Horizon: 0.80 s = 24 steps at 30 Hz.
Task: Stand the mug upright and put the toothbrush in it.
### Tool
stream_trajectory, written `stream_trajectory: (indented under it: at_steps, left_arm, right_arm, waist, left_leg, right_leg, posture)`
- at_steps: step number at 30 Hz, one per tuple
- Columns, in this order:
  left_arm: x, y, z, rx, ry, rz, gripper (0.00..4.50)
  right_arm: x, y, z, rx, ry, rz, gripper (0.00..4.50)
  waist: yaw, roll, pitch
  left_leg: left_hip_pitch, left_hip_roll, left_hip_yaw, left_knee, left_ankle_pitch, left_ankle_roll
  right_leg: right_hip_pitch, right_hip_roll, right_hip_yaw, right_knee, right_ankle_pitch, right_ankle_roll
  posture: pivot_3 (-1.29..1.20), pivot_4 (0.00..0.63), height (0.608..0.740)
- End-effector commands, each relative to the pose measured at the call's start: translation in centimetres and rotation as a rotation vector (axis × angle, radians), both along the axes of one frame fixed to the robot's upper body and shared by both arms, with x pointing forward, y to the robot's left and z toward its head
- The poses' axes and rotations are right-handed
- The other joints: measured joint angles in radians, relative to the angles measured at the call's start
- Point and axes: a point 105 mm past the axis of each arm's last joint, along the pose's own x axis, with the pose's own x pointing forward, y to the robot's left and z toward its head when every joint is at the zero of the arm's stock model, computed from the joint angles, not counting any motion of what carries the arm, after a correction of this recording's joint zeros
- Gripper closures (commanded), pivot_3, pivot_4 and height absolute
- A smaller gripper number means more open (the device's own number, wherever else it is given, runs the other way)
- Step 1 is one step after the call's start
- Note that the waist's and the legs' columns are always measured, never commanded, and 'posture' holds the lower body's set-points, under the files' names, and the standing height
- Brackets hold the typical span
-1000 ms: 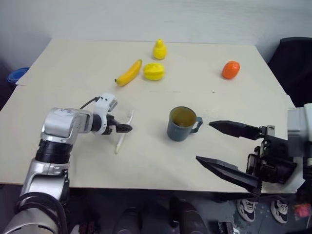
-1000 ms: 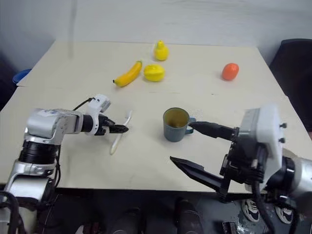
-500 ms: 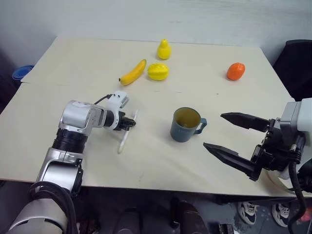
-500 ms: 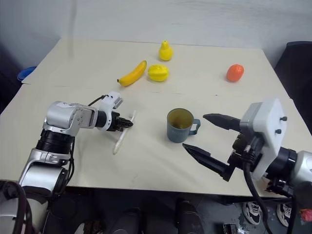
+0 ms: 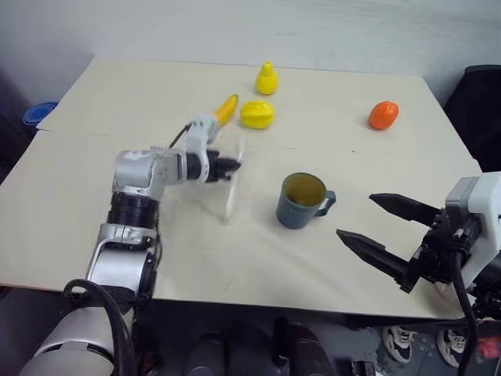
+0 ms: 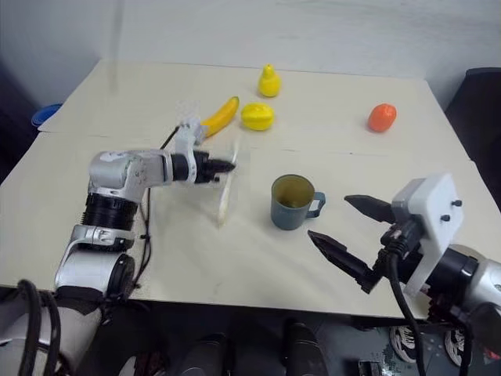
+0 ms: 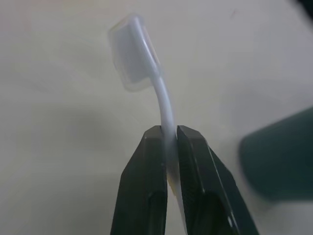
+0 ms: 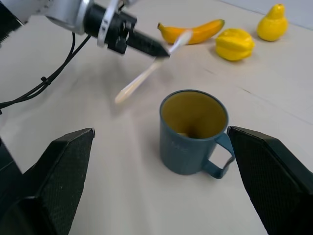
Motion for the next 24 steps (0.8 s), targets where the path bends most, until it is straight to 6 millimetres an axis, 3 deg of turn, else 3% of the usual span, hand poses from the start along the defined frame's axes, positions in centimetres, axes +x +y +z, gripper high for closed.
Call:
stream_trajectory:
  at_steps: [1,7,10,20,24]
  left_arm:
    - [-1.3,-1.3,5.6,-0.248,-0.143,-0.113,4.41]
    - [-3.0,-6.6,6.5,-0.291,-0.247,-0.255,4.41]
    - [-3.9,-8.4,5.5,-0.175,-0.362,-0.323,4.41]
    - [-5.4,-9.8,2.0,0.078,-0.619,-0.477,4.41]
    - [-5.8,-9.7,1.7,0.084,-0.635,-0.526,3.26]
  right_arm:
    - [-0.1,-0.4,1.3,0.009,-0.053,-0.038,0.00]
    - [-0.4,-0.4,1.1,0.006,-0.058,-0.079,0.00]
    - [-0.6,-0.7,1.1,0.011,-0.070,-0.123,0.00]
    - [-0.5,-1.8,1.1,0.041,-0.094,-0.228,0.00]
    - [-0.4,-2.1,1.0,0.041,-0.104,-0.252,0.00]
  waist:
    - [0.000,0.000,0.000]
    - [0.004,0.000,0.000]
    - [0.004,0.000,0.000]
    - [0.001,0.000,0.000]
    - [0.003,0.000,0.000]
  left_leg:
    - [0.000,0.000,0.000,0.000,0.000,0.000]
    - [-0.001,-0.001,0.008,0.000,0.000,-0.001]
    - [-0.002,-0.001,0.010,0.000,0.000,0.000]
    - [-0.001,0.000,0.012,0.000,-0.004,0.007]
    - [-0.001,0.000,0.011,0.000,-0.004,0.008]
  right_leg:
    - [0.000,0.000,0.000,-0.001,0.000,0.000]
    - [0.001,0.000,0.000,-0.004,0.001,0.002]
    - [0.001,0.001,0.000,-0.006,0.002,0.003]
    - [0.001,0.002,0.002,-0.006,0.001,0.002]
    - [0.001,0.002,0.002,-0.006,0.001,0.002]
  posture:
    - [0.00,0.150,0.740]
    - [0.00,0.150,0.740]
    - [0.00,0.150,0.740]
    - [0.00,0.150,0.740]
    - [0.00,0.150,0.740]
